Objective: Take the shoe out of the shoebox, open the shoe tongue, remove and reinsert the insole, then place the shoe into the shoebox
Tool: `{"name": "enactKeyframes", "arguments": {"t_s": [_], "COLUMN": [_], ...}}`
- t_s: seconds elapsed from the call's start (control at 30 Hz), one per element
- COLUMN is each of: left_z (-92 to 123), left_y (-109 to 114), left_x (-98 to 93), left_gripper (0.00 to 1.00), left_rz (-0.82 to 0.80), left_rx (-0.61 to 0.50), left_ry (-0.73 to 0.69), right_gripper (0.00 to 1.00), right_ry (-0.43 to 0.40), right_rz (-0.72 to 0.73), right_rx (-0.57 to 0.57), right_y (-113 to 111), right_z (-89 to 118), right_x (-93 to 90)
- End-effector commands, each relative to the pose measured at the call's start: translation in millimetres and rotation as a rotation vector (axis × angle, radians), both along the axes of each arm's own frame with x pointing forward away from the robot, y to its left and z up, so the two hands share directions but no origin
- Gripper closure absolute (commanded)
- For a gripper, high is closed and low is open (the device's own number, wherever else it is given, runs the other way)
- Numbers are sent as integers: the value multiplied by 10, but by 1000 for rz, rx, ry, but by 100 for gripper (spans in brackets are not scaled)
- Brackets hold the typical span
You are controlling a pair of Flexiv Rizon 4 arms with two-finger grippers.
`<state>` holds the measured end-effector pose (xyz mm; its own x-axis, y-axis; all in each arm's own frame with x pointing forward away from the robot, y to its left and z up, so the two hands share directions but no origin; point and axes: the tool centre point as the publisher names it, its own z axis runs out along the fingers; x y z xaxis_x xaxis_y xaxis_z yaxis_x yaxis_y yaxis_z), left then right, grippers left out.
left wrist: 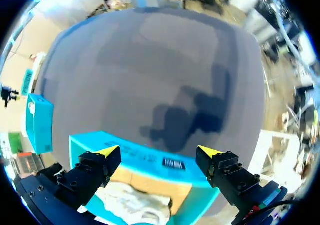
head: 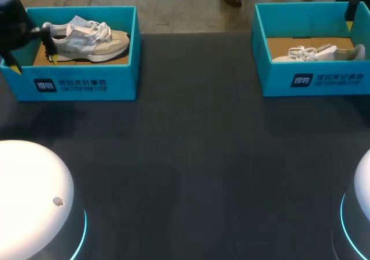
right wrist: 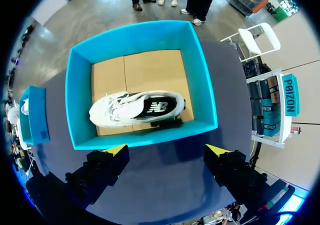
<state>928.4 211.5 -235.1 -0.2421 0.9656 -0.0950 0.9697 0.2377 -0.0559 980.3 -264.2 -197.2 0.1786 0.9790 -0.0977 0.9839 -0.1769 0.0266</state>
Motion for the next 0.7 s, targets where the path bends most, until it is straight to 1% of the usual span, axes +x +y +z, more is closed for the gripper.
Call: {"name": "enactKeyframes", "arguments": {"t_s": [0.03,0.37,0.43,0.53,0.7], "left_z": [31,31,-9,-36,-81], "left_y": [28,28,101,291,590], "left_x": [130,130,268,565,1048], "left_gripper": [0,0,0,0,0], "left_rz": [-1,-1,-25,-126,-198], "left_rx": [-1,-1,19,-24,-45], "left_ry": [27,27,-10,-13,-45], "right_gripper": [0,0,0,0,0], "right_ry": [-2,-2,-2,-2,-2], "right_rz": [-1,-1,-1,-1,-1], "right_rx": [-1,-1,-1,-1,-1], "right_y": [0,0,0,0,0], "right_z": [0,0,0,0,0], "right_x": [-12,-12,-12,-12,-12]}}
